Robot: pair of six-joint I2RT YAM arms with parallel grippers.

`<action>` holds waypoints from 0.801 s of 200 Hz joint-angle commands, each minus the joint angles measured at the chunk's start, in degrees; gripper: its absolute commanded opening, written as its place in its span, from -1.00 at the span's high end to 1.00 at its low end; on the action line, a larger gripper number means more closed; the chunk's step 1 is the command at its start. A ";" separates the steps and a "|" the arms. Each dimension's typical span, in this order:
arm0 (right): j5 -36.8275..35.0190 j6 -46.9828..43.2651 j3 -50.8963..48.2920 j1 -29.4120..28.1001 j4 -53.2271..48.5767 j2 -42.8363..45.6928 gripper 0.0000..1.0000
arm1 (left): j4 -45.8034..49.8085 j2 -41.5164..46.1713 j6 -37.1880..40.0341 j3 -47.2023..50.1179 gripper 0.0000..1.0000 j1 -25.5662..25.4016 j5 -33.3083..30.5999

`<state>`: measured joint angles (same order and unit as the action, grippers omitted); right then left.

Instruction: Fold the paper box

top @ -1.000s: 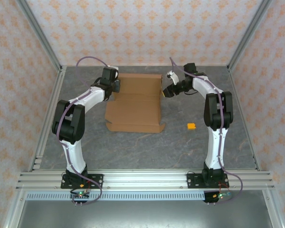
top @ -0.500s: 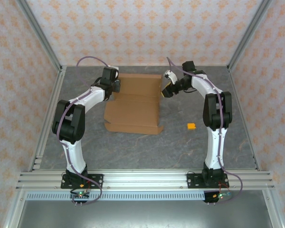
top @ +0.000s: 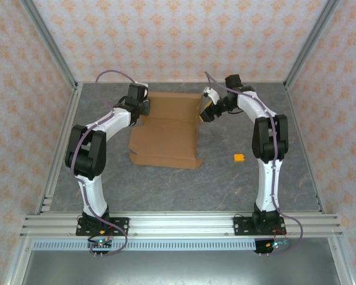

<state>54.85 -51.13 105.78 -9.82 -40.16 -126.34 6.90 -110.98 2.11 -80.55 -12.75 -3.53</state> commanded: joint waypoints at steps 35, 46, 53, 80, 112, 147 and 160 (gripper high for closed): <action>2.64 -1.16 4.53 -2.81 -0.43 -1.33 -0.61 | 2.47 -1.29 2.57 -1.10 1.00 -1.41 0.05; 2.01 -0.98 5.06 -3.13 -0.43 -1.67 -0.65 | 2.47 -1.20 2.66 -1.10 1.00 -1.40 -0.06; 1.29 -0.70 5.29 -3.34 -0.27 -1.75 -0.66 | 2.45 -1.22 2.64 -1.08 1.00 -1.44 -0.07; 0.41 2.01 5.31 -3.97 1.70 -1.71 -0.67 | 2.46 -1.16 2.68 -1.09 1.00 -1.48 0.05; 1.05 7.09 4.42 -3.97 5.91 -0.95 -0.65 | 2.52 -1.17 2.72 -1.10 1.00 -1.60 -0.04; -0.85 11.83 4.27 -4.14 8.36 -0.74 -0.62 | 2.45 -1.13 2.73 -1.09 1.00 -1.58 -0.07; -2.06 13.09 3.71 -4.15 9.20 -0.49 -0.61 | 2.46 -1.08 2.72 -1.01 1.00 -1.59 0.03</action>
<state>51.27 -43.00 108.86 -11.73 -36.88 -127.59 7.05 -111.02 2.70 -80.58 -12.71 -5.10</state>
